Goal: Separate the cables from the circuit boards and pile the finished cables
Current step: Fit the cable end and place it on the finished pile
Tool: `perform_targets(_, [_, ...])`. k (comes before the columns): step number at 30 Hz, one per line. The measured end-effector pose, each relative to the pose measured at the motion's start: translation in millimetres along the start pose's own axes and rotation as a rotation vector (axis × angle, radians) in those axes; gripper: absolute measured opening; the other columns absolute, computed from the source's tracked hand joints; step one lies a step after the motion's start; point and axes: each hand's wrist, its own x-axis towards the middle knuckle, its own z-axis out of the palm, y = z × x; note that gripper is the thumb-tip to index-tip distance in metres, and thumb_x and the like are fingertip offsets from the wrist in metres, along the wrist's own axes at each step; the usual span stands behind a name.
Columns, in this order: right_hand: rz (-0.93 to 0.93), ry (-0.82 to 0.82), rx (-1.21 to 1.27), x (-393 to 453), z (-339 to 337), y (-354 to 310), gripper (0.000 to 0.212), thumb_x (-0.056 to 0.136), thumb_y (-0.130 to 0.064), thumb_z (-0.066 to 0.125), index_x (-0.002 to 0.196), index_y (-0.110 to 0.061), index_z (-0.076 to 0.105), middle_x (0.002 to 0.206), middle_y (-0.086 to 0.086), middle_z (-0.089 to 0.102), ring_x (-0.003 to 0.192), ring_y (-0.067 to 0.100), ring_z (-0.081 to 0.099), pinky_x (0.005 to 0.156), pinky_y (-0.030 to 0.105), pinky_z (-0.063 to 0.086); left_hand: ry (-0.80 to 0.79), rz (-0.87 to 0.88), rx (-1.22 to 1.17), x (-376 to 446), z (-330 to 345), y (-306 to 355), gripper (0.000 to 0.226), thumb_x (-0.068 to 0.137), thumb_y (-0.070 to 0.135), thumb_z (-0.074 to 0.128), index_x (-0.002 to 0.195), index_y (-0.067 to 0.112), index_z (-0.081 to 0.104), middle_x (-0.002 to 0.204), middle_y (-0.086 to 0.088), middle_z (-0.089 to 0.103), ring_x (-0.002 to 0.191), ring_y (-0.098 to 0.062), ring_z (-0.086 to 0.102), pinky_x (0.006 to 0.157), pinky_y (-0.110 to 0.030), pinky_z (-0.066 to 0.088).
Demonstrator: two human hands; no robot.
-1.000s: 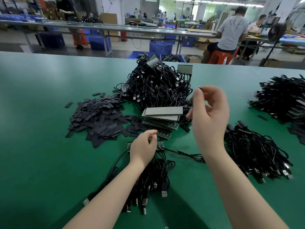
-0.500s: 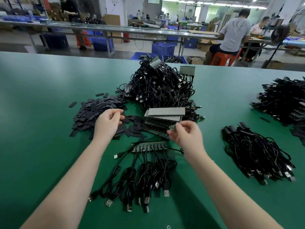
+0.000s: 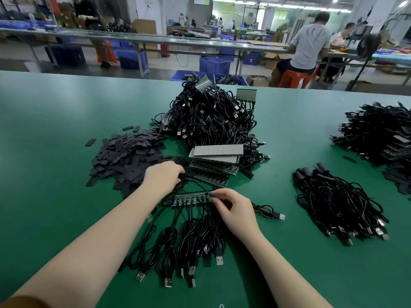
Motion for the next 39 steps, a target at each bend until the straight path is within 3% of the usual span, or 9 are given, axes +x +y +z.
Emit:
perform_targets(8, [0.021, 0.053, 0.09, -2, 0, -1, 0.016, 0.091, -0.015, 0.07, 0.09, -0.032, 0.07, 0.082, -0.017, 0.071, 0.082, -0.004, 0.064, 0.072, 0.005, 0.044, 0.054, 0.004, -0.044, 1, 8, 0, 0.03, 0.099, 0.035, 0.053, 0.128, 0.031, 0.059, 0.127, 0.001, 0.054, 0.109, -0.022, 0.059, 0.074, -0.036, 0.052])
perform_targets(17, [0.023, 0.07, 0.119, -2, 1, -2, 0.019, 0.091, -0.015, 0.07, 0.087, -0.033, 0.068, 0.08, -0.017, 0.07, 0.079, -0.002, 0.064, 0.069, 0.006, 0.044, 0.129, -0.039, -0.118, -4, 12, -5, 0.034, 0.102, 0.016, 0.045, 0.133, 0.027, 0.053, 0.118, -0.002, 0.066, 0.105, -0.024, 0.06, 0.067, -0.036, 0.051])
perform_targets(22, [0.022, 0.069, 0.142, -2, 1, -2, 0.023, 0.091, -0.014, 0.07, 0.085, -0.036, 0.067, 0.077, -0.017, 0.07, 0.077, -0.002, 0.064, 0.069, 0.007, 0.045, 0.209, -0.119, -0.132, -11, 7, -4, 0.042, 0.097, 0.006, 0.043, 0.134, 0.025, 0.048, 0.091, 0.0, 0.067, 0.079, -0.024, 0.06, 0.055, -0.032, 0.042])
perform_targets(24, [0.034, 0.083, 0.176, -2, 1, -3, 0.024, 0.091, -0.013, 0.069, 0.087, -0.037, 0.066, 0.08, -0.015, 0.07, 0.077, 0.0, 0.064, 0.068, 0.008, 0.046, 0.233, -0.19, -0.198, -13, 2, -1, 0.041, 0.095, 0.008, 0.044, 0.133, 0.022, 0.046, 0.088, 0.0, 0.066, 0.076, -0.024, 0.06, 0.056, -0.031, 0.042])
perform_targets(29, [0.105, 0.151, 0.292, 1, -2, 0, 0.028, 0.098, -0.009, 0.059, 0.097, -0.036, 0.064, 0.085, -0.007, 0.071, 0.073, 0.011, 0.069, 0.068, 0.023, 0.056, 0.224, -0.323, -0.51, -23, -18, 14, 0.039, 0.096, 0.013, 0.045, 0.133, 0.023, 0.047, 0.104, 0.0, 0.065, 0.085, -0.023, 0.061, 0.068, -0.038, 0.054])
perform_targets(32, [0.143, 0.215, 0.343, 2, -3, 2, 0.028, 0.1, -0.01, 0.054, 0.099, -0.037, 0.062, 0.078, -0.006, 0.07, 0.068, 0.007, 0.069, 0.063, 0.022, 0.055, 0.4, -0.235, -0.404, -32, -27, 28, 0.033, 0.098, 0.016, 0.047, 0.13, 0.025, 0.054, 0.109, 0.001, 0.067, 0.084, -0.021, 0.062, 0.063, -0.034, 0.053])
perform_targets(34, [0.143, 0.217, 0.353, 2, -2, 3, 0.028, 0.1, -0.012, 0.054, 0.099, -0.039, 0.062, 0.076, -0.009, 0.069, 0.067, 0.007, 0.069, 0.063, 0.023, 0.055, 0.467, -0.072, -0.51, -37, -28, 43, 0.029, 0.097, 0.019, 0.053, 0.123, 0.027, 0.063, 0.109, 0.006, 0.069, 0.082, -0.013, 0.064, 0.064, -0.03, 0.055])
perform_targets(36, [0.138, 0.201, 0.381, 2, -1, 4, 0.027, 0.099, -0.013, 0.057, 0.1, -0.04, 0.063, 0.079, -0.014, 0.069, 0.067, 0.007, 0.068, 0.066, 0.025, 0.057, 0.433, 0.09, -0.671, -42, -24, 61, 0.024, 0.094, 0.021, 0.06, 0.115, 0.029, 0.07, 0.108, 0.012, 0.07, 0.088, -0.004, 0.064, 0.078, -0.027, 0.056])
perform_targets(39, [0.145, 0.187, 0.476, 2, -1, 3, 0.028, 0.097, -0.014, 0.062, 0.101, -0.041, 0.066, 0.078, -0.011, 0.07, 0.066, 0.007, 0.066, 0.065, 0.023, 0.055, 0.349, 0.166, -0.79, -44, -11, 79, 0.022, 0.09, 0.022, 0.064, 0.106, 0.032, 0.074, 0.103, 0.015, 0.071, 0.095, -0.001, 0.062, 0.088, -0.026, 0.051])
